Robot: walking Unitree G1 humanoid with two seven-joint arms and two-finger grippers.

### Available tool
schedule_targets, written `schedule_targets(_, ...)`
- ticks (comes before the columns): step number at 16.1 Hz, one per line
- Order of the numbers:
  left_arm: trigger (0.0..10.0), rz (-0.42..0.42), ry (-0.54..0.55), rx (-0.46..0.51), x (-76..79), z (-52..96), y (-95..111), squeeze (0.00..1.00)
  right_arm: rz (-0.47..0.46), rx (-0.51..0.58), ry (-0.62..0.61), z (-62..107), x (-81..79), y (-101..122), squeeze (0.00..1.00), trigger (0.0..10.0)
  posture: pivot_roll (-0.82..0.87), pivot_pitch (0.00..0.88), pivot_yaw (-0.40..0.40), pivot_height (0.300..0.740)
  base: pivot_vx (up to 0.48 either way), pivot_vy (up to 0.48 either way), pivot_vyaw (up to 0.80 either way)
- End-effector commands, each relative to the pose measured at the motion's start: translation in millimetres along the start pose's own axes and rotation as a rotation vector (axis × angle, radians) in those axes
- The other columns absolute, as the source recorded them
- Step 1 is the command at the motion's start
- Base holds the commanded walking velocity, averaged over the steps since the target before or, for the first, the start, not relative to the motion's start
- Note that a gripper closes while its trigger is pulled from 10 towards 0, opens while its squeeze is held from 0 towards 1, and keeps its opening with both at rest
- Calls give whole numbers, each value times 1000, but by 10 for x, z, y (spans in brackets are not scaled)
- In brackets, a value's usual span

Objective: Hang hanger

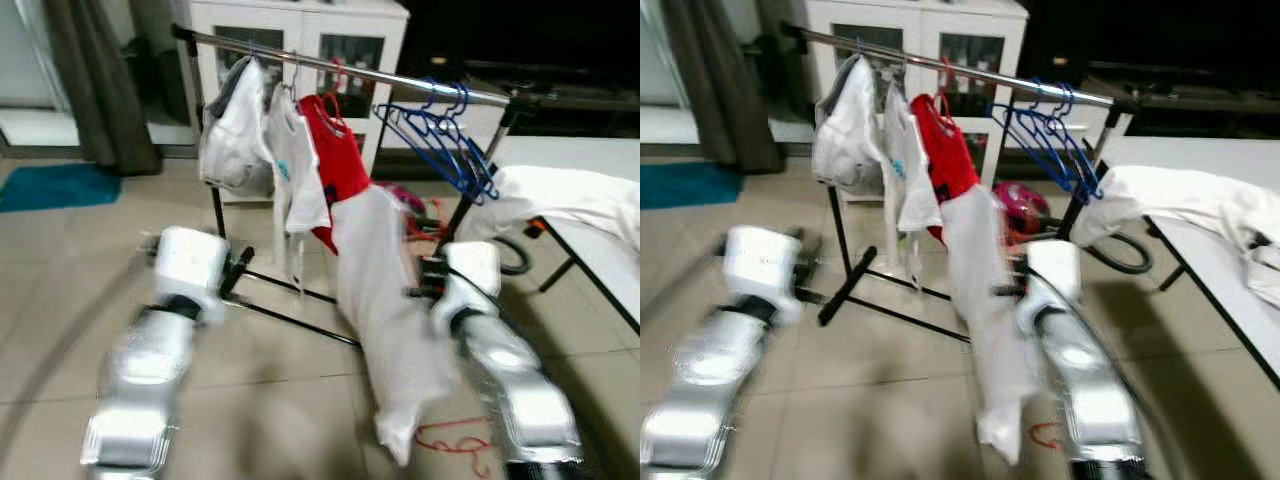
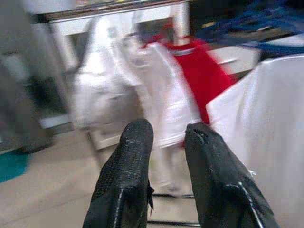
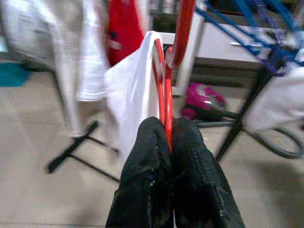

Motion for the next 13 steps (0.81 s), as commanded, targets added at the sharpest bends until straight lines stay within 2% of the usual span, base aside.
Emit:
schedule_targets(1, 10000, -16, 22, 3, -97, 25, 20, 0, 12, 65, 4, 7, -29, 170, 0, 10000, 79, 9, -61, 740, 382, 0, 0)
schedule_targets(4, 10000, -6, 5, -14, -76, 45, -31, 0, 17, 56, -16, 15, 25, 148, 0, 10000, 78, 8, -58, 740, 379, 0, 0)
schedule_targets(8, 10000, 1, -25, -8, -31, 58, -23, 0, 8, 56, -28, 50, 67, 137, 0, 10000, 77, 8, -58, 740, 381, 0, -716)
schedule_targets(13, 10000, 6, -63, -17, 16, 62, -47, 0, 35, 21, -9, 172, 131, 30, 0, 10000, 67, 5, -48, 740, 374, 0, 0)
Point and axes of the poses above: a point about 5 cm out from each wrist's last joint towards the gripper, its own z axis pointing back from the gripper into the wrist, its own y axis along the axis of the wrist's last joint, x = y × z, the point moved 4 cm from there along -z, pointing out of the wrist towards the gripper, and after that the axes turned 5 degrees about z, right-handed, at the moved point
